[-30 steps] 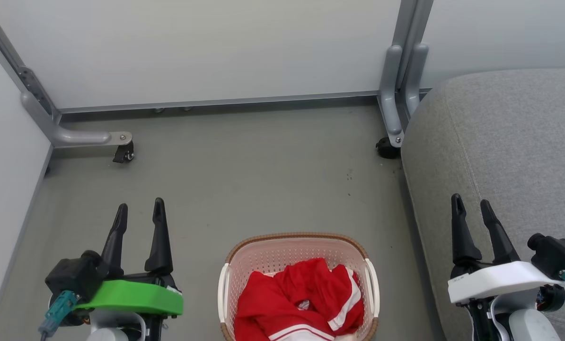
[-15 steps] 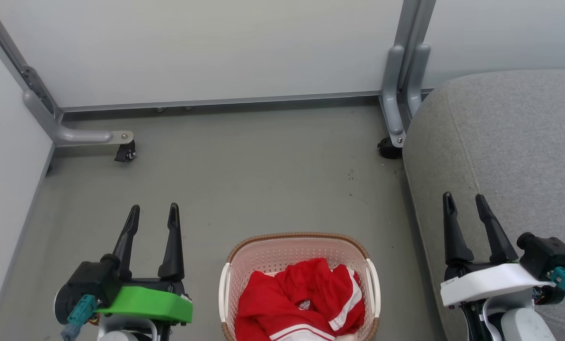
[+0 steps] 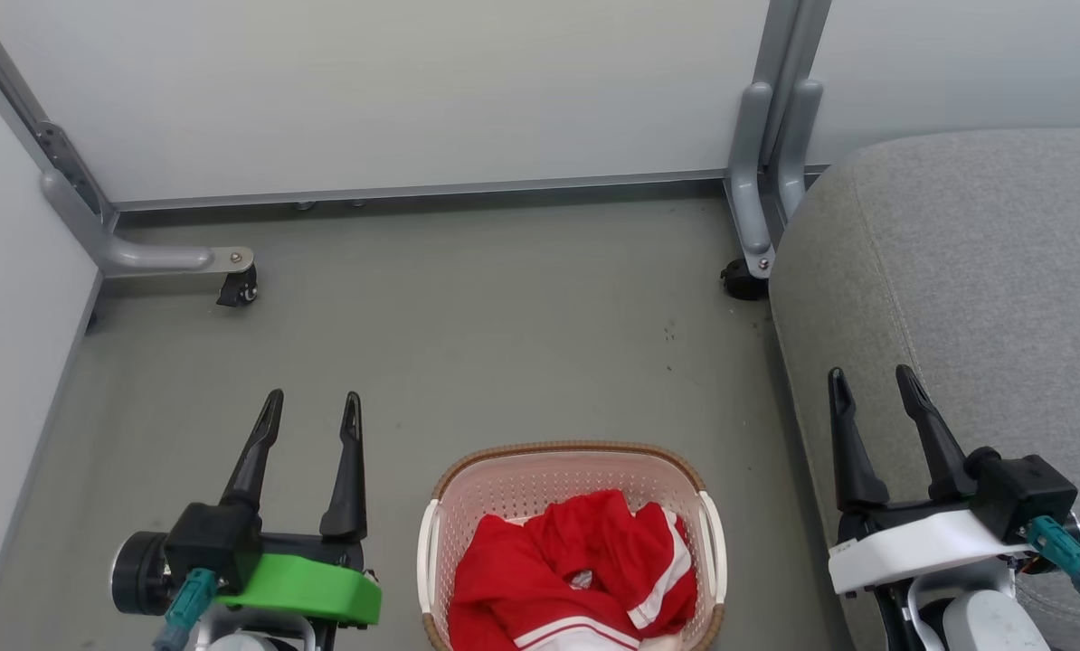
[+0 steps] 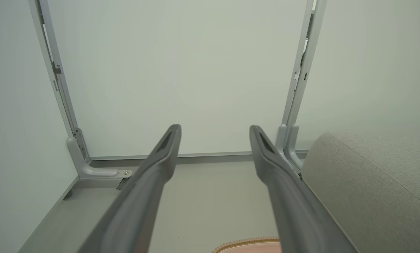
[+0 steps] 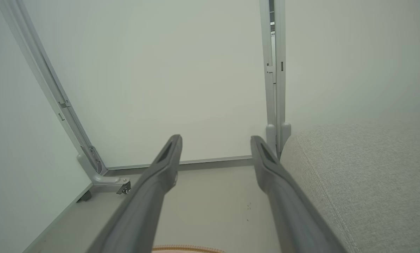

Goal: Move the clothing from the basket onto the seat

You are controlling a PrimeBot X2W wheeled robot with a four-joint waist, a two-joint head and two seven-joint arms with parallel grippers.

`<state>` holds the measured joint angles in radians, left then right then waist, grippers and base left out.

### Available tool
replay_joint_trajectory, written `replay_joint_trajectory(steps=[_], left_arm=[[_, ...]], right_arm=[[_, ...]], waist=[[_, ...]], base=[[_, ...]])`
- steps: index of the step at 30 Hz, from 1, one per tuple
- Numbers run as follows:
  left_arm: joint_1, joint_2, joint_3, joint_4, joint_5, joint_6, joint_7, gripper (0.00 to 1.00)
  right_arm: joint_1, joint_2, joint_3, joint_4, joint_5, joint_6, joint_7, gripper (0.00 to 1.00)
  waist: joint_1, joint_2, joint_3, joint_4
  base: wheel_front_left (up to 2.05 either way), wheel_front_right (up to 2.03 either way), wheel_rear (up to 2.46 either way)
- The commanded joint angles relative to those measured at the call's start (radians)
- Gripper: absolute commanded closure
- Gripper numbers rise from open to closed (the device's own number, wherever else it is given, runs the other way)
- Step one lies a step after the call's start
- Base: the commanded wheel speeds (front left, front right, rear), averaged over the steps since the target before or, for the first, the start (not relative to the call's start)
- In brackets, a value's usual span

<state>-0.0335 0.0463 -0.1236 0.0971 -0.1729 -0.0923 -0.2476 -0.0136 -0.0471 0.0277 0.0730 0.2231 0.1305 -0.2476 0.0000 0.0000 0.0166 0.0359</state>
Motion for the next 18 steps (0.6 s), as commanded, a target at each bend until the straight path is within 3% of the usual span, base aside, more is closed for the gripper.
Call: replay_joint_trajectory(steps=[1,18], left_arm=[[0.007,0.007,-0.002,0.003,0.019,-0.002,-0.008,0.00],[0.016,0.007,-0.007,0.018,0.042,-0.003,-0.017,0.00]], right_arm=[[0.008,-0.005,0.003,-0.009,-0.024,0.000,-0.007,0.00],[0.014,-0.005,0.008,-0.006,-0.066,0.000,-0.019,0.00]], waist=[[0.0000,0.0000,0.000,0.000],[0.0000,0.0000,-0.016,0.004]], base=[[0.00,0.00,0.00],[0.00,0.00,0.00]])
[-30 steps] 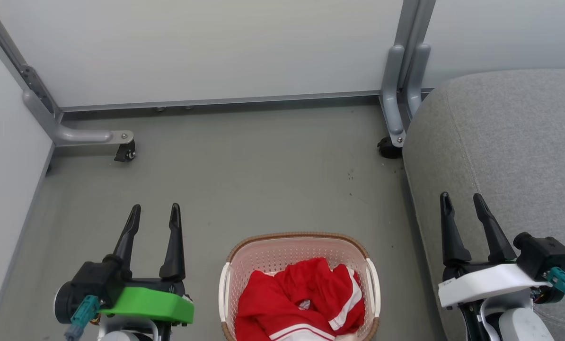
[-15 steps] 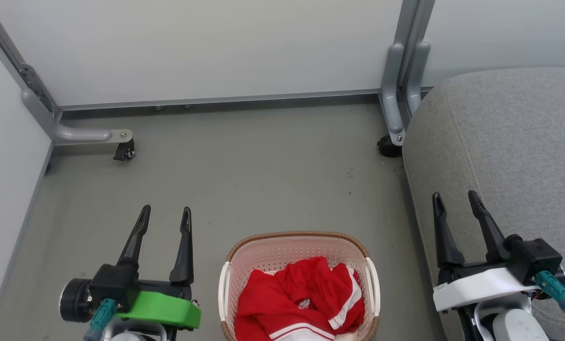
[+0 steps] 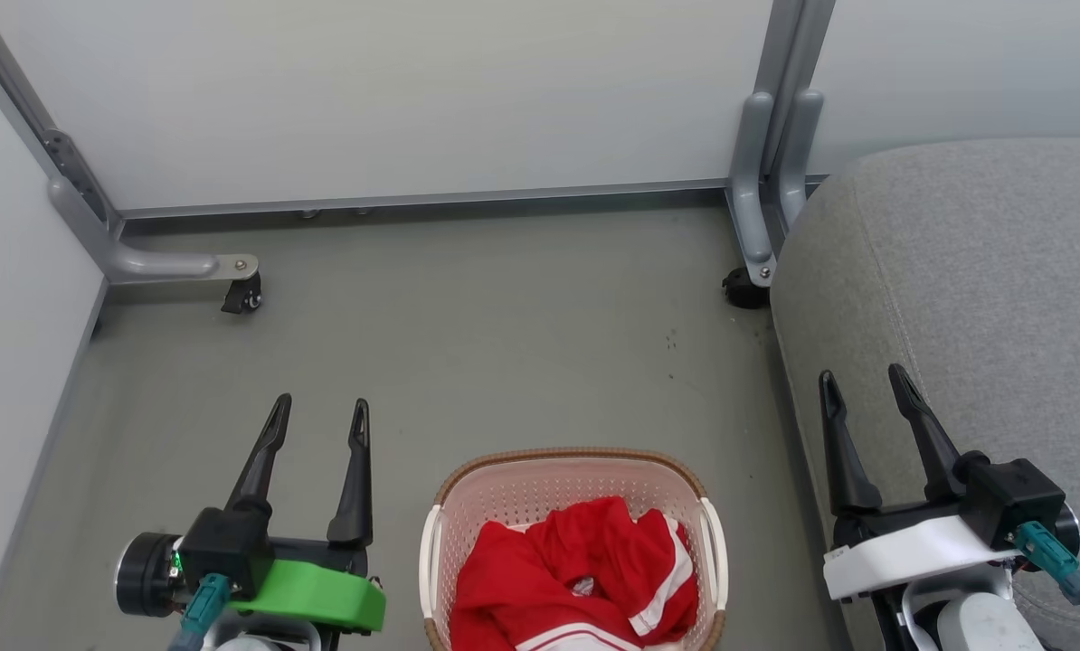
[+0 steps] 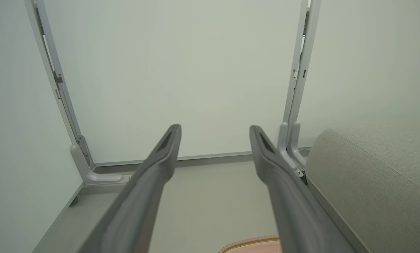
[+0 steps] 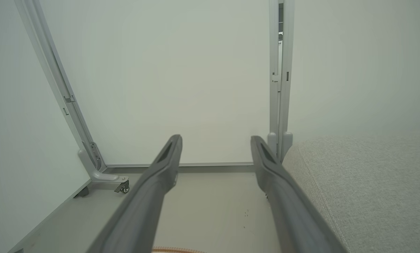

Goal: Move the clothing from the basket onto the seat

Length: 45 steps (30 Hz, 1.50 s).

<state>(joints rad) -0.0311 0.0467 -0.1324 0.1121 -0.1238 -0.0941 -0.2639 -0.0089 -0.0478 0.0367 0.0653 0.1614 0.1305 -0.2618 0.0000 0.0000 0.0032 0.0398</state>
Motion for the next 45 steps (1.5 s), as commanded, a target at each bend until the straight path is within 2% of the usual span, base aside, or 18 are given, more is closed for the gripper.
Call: replay_joint_trajectory(steps=[1,18,30,40,42,45], left_arm=[[0.015,0.007,0.003,0.003,-0.008,-0.001,-0.001,0.00],[0.031,0.006,-0.008,0.045,-0.008,-0.016,-0.001,0.00],[0.041,0.006,-0.025,0.151,0.003,-0.031,-0.001,0.00],[-0.020,0.017,-0.104,0.267,0.077,-0.036,-0.001,0.00],[-0.049,0.025,-0.130,0.302,0.093,-0.037,-0.001,0.00],[-0.133,0.055,-0.220,0.378,0.151,-0.037,-0.001,0.00]], right_arm=[[0.009,-0.005,-0.001,0.002,-0.004,0.000,-0.005,0.00],[0.023,-0.004,0.013,0.014,0.021,0.000,-0.005,0.00],[0.035,-0.005,-0.002,0.050,0.038,0.000,-0.004,0.00],[0.034,-0.004,-0.009,0.045,0.006,0.000,-0.004,0.00],[0.018,-0.004,-0.007,0.031,-0.002,0.000,-0.004,0.00],[-0.017,-0.004,-0.022,0.020,-0.014,0.000,-0.004,0.00]], waist=[[0.0000,0.0000,-0.004,-0.001],[0.0000,0.0000,-0.029,-0.022],[0.0000,0.0000,-0.031,-0.121],[0.0000,0.0000,0.028,-0.165],[0.0000,0.0000,0.069,-0.166],[0.0000,0.0000,0.151,-0.156]], base=[[0.00,0.00,0.00],[0.00,0.00,0.00],[0.00,0.00,0.00],[0.00,0.00,0.00],[0.00,0.00,0.00],[0.00,0.00,0.00]])
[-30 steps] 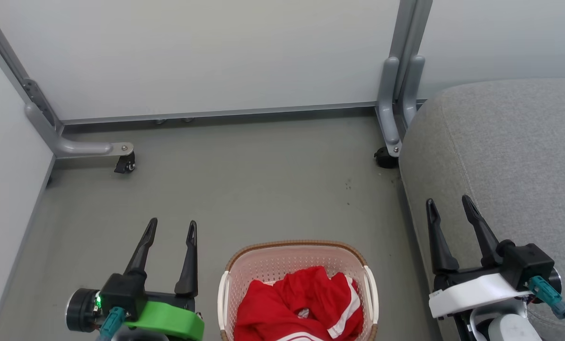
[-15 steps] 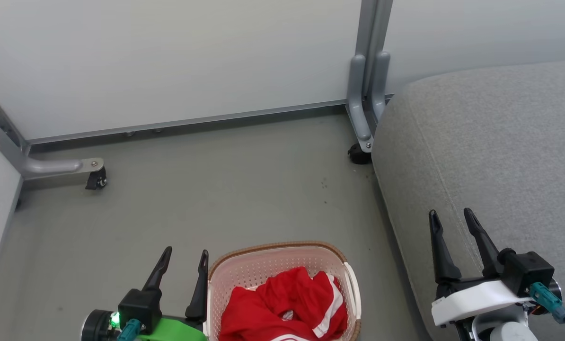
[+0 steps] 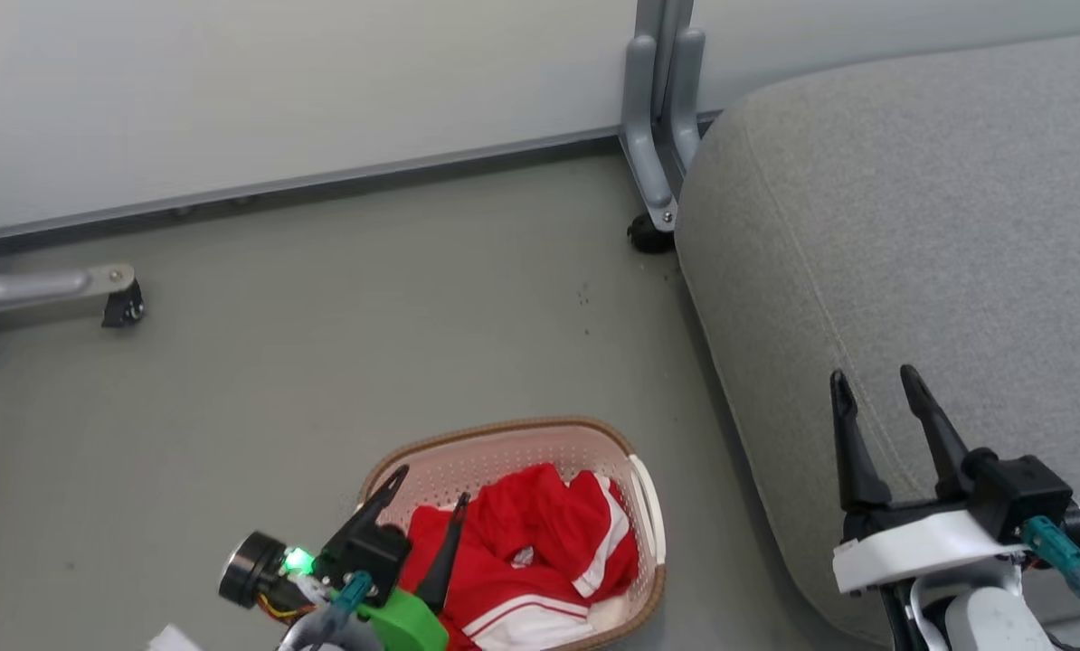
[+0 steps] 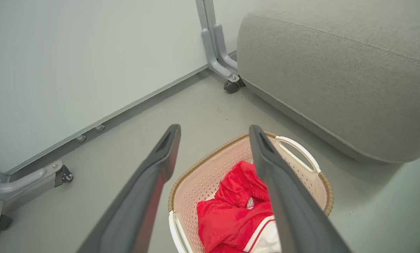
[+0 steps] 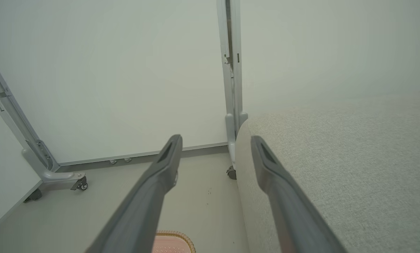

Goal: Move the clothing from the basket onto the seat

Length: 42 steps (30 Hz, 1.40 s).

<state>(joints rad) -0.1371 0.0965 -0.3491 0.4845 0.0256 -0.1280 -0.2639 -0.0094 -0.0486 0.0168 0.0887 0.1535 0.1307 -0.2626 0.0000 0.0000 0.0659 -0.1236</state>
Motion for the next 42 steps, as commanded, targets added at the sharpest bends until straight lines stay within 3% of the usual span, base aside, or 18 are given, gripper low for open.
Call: replay_joint_trajectory(steps=[1,9,16,25,42], left_arm=[[-0.052,0.009,-0.028,0.029,0.014,-0.003,-0.001,0.00],[-0.330,0.070,-0.270,0.270,0.026,-0.003,-0.001,0.00],[-0.524,0.103,-0.497,0.486,0.072,-0.003,-0.001,0.00],[-0.709,0.071,-0.608,0.717,0.094,-0.002,0.025,0.00],[-0.915,0.087,-0.826,0.801,0.121,-0.002,0.132,0.00]], right_arm=[[-0.026,-0.003,-0.008,-0.006,-0.008,0.000,-0.003,0.00],[-0.172,-0.003,-0.028,-0.038,-0.021,0.000,-0.003,0.00],[-0.251,-0.003,-0.009,-0.043,-0.004,0.000,-0.003,0.00],[-0.300,-0.003,-0.001,-0.064,-0.006,0.000,-0.003,0.00],[-0.473,-0.003,0.036,-0.130,0.007,0.000,-0.003,0.00]], waist=[[0.0000,0.0000,0.117,0.009],[0.0000,0.0000,0.376,-0.014],[0.0000,0.0000,0.507,-0.067],[0.0000,0.0000,0.651,-0.104],[0.0000,0.0000,0.899,-0.099]], base=[[0.00,0.00,0.00],[0.00,0.00,0.00],[0.00,0.00,0.00],[0.00,0.00,0.00],[0.00,0.00,0.00]])
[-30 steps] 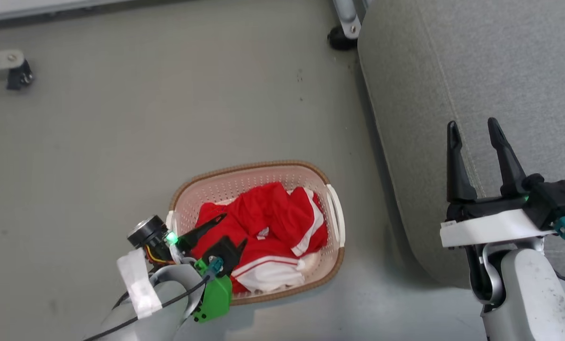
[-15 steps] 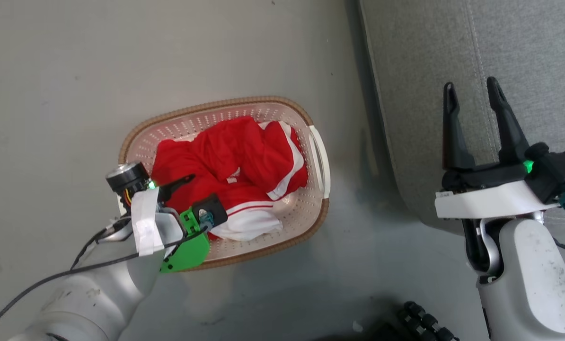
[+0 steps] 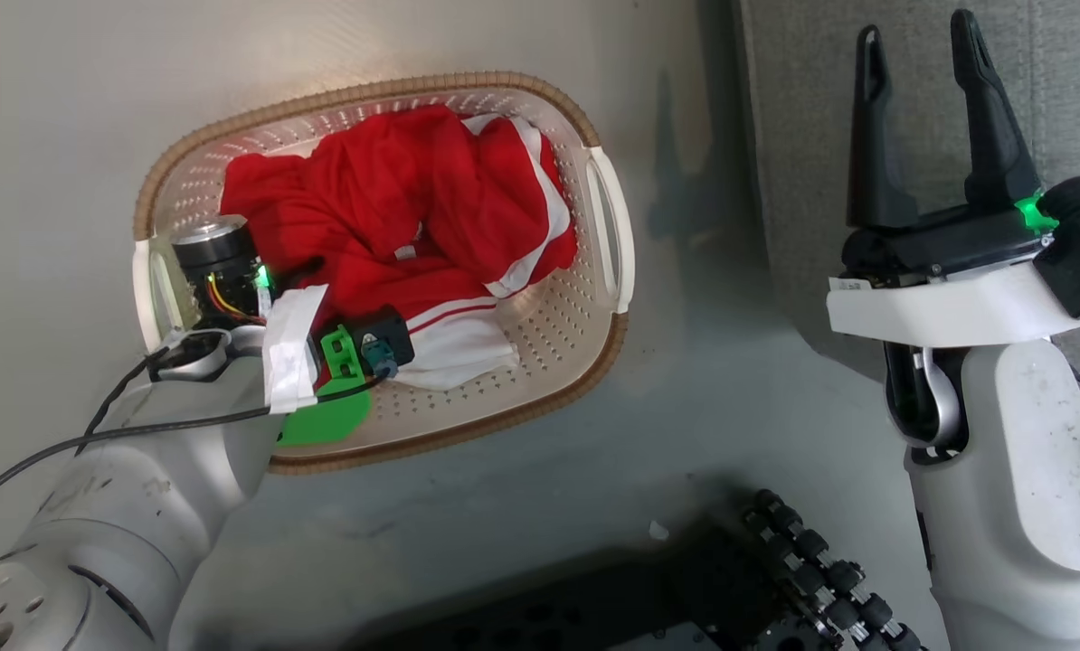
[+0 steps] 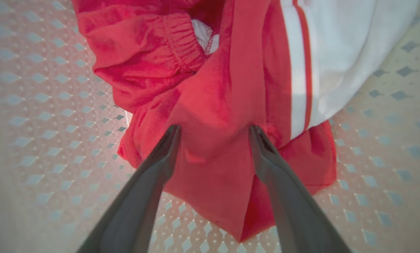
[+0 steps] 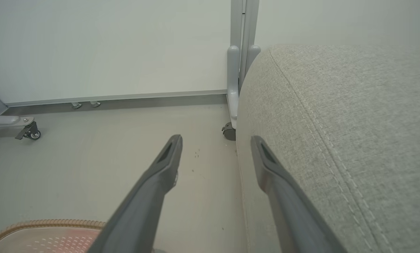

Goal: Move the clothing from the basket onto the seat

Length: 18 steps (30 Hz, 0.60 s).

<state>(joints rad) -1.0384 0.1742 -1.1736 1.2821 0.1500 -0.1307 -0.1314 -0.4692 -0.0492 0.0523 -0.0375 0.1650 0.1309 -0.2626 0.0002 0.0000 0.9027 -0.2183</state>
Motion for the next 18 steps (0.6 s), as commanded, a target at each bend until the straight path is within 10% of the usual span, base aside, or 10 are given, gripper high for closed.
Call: replay_joint_trajectory(steps=[1,12,14,18], left_arm=[[-0.020,0.012,-0.013,0.004,-0.006,0.001,0.008,0.00],[-0.092,0.034,-0.069,0.000,0.008,0.018,0.066,0.02],[-0.100,0.025,-0.071,-0.004,0.008,0.032,0.056,0.93],[-0.079,0.058,-0.070,0.008,0.000,0.040,0.055,1.00]], right_arm=[[-0.020,-0.002,0.006,-0.007,-0.006,0.000,-0.003,0.00],[-0.066,-0.001,0.037,-0.031,-0.016,0.000,-0.003,0.00],[-0.070,-0.002,0.041,-0.029,-0.017,0.000,-0.003,0.00],[-0.069,-0.002,0.049,-0.015,0.002,0.000,-0.003,0.00]], waist=[[-0.0002,0.0000,0.071,-0.005],[-0.0002,0.0000,0.139,-0.015],[-0.0002,0.0000,0.144,-0.016],[-0.0002,0.0000,0.129,-0.024]], base=[[0.00,0.00,0.00],[0.00,0.00,0.00],[0.00,0.00,0.00],[0.00,0.00,0.00]])
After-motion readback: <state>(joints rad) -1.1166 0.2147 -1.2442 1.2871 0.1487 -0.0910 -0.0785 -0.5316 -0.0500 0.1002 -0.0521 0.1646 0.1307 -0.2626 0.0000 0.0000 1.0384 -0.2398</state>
